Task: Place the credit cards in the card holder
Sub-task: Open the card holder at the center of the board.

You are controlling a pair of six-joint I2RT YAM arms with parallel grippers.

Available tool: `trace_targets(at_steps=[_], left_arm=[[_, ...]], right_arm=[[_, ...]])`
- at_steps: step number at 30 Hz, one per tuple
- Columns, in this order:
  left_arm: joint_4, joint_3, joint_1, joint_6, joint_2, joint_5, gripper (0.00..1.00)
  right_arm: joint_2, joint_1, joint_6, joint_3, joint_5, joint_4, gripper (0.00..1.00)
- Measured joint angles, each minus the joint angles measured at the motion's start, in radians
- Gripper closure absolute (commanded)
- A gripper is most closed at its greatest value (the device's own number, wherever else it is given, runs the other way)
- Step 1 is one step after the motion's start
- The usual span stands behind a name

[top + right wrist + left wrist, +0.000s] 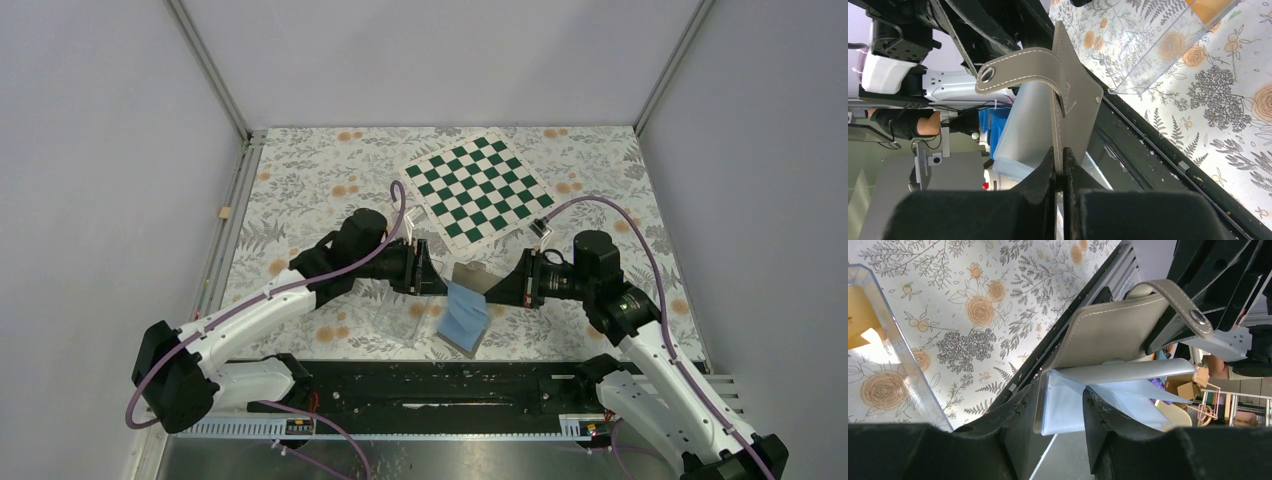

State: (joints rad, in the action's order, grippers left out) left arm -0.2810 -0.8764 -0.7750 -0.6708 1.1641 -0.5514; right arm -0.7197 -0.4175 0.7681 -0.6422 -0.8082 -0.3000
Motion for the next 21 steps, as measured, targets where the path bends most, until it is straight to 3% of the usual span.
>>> trace_targets(at_steps=[4,12,21], left_arm=[[0.048,0.026,0.01,-0.024,-0.005,-0.008,0.54],[0.121,0.07,0.011,-0.062,-0.001,-0.017,0.35],[0.226,0.124,0.031,-0.106,-0.002,-0.044,0.33]], right_arm=[[0.003,0.0,0.057,0.027,-0.018,0.065,1.0],[0.015,0.0,0.169,0.07,-0.039,0.178,1.0],[0.023,0.0,0.224,0.07,-0.048,0.209,1.0]])
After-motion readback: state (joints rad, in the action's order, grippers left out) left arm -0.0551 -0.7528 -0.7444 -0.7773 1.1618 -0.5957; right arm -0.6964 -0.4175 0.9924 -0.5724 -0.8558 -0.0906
